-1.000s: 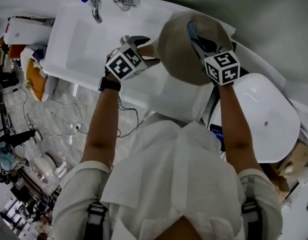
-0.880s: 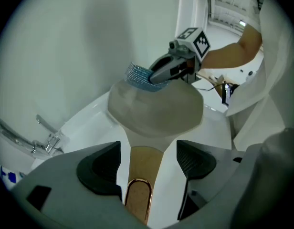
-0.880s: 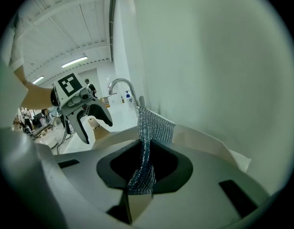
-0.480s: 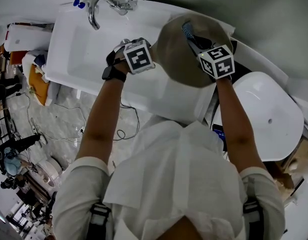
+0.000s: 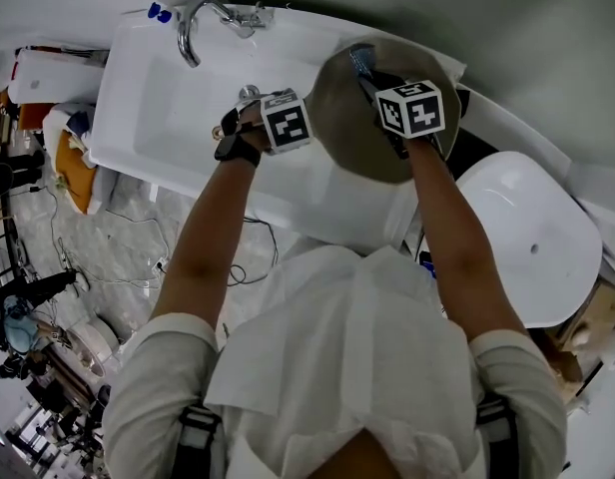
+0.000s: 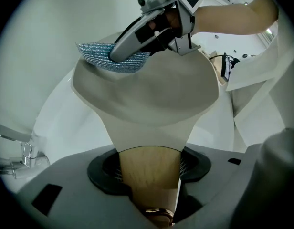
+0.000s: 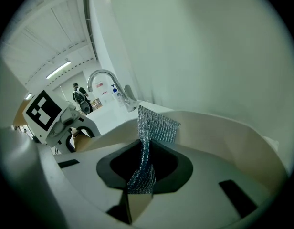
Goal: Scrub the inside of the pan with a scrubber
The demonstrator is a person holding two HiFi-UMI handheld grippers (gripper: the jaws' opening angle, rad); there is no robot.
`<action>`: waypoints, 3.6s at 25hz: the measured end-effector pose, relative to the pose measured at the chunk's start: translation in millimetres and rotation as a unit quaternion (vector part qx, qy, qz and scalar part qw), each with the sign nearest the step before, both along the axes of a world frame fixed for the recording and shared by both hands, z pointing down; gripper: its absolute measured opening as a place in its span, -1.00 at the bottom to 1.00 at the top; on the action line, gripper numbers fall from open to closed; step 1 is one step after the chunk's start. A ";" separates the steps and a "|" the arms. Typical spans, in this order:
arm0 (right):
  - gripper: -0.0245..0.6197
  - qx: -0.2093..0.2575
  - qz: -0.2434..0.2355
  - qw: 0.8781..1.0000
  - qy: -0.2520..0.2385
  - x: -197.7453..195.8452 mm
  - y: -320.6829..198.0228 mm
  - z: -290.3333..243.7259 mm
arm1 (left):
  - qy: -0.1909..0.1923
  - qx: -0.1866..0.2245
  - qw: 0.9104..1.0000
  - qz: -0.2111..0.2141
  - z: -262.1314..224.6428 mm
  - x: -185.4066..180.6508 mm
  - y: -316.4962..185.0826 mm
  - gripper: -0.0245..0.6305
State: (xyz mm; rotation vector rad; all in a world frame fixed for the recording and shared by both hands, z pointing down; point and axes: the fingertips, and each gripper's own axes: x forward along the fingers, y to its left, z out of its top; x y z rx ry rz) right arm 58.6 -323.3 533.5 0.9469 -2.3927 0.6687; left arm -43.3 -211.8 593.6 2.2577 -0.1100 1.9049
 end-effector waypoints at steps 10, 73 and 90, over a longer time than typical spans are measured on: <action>-0.76 -0.042 0.008 0.999 -0.023 -26.1 -14.1 11.0 | 0.003 -0.010 1.000 0.017 3.4 -1.4 -0.3 -0.13; -0.75 -0.122 -0.101 0.987 -0.020 -124.5 180.4 30.8 | 0.006 -0.061 0.992 0.111 6.1 -59.2 164.3 -0.16; -0.76 -0.077 0.219 0.973 0.006 3.0 100.1 27.2 | 0.018 -0.065 0.992 0.111 0.7 -55.9 160.8 -0.16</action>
